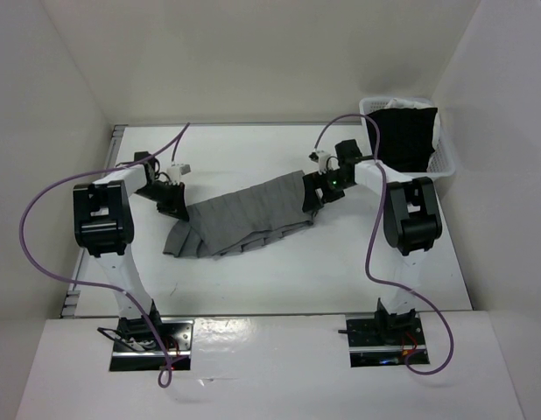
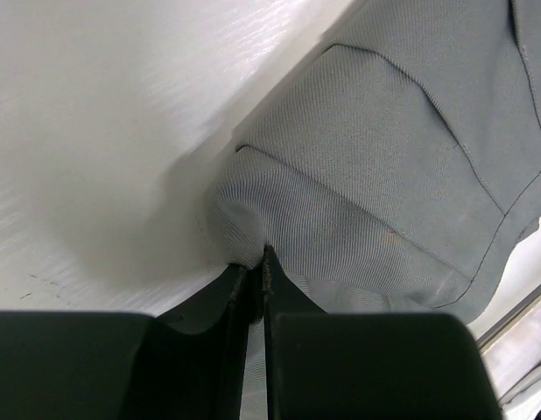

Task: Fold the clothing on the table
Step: Fold the skirt

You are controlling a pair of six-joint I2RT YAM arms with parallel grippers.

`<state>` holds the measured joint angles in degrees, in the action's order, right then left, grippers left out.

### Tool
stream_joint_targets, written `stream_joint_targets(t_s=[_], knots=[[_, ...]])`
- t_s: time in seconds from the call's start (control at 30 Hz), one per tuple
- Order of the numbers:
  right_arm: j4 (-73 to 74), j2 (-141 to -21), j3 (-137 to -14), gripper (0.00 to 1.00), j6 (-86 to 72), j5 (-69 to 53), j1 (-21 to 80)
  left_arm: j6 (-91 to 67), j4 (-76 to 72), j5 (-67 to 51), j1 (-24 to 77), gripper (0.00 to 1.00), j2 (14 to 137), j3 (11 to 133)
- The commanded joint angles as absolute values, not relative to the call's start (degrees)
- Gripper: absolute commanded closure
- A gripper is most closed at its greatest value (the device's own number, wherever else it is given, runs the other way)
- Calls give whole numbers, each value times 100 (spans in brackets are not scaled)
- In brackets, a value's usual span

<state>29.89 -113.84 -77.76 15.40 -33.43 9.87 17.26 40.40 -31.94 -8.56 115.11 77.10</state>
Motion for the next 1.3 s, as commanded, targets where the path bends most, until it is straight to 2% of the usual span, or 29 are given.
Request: stream_joint_targets(t_s=[0.0, 0.2, 0.53, 1.03, 1.17, 1.27], knots=[[3103, -11303, -7998, 2, 1468, -3226, 1221, 1907, 4052, -3340, -923, 86, 11715, 7655], [3050, -11241, -7945, 2, 1415, -3120, 1327, 1960, 4052, -3393, -976, 86, 11716, 7655], [2927, -11241, -7831, 9, 1415, -2786, 1327, 2013, 4052, -3393, -1081, 86, 11716, 7603], [3032, -11355, -7831, 37, 1573, -2900, 1274, 2065, 4157, -3445, -1081, 86, 11663, 7603], [3032, -11408, -7831, 58, 1573, -2900, 1274, 2065, 4157, -3498, -1081, 86, 11663, 7603], [3032, -11470, -7831, 62, 1573, -2900, 1274, 2065, 4157, -3498, -1081, 86, 11663, 7603]])
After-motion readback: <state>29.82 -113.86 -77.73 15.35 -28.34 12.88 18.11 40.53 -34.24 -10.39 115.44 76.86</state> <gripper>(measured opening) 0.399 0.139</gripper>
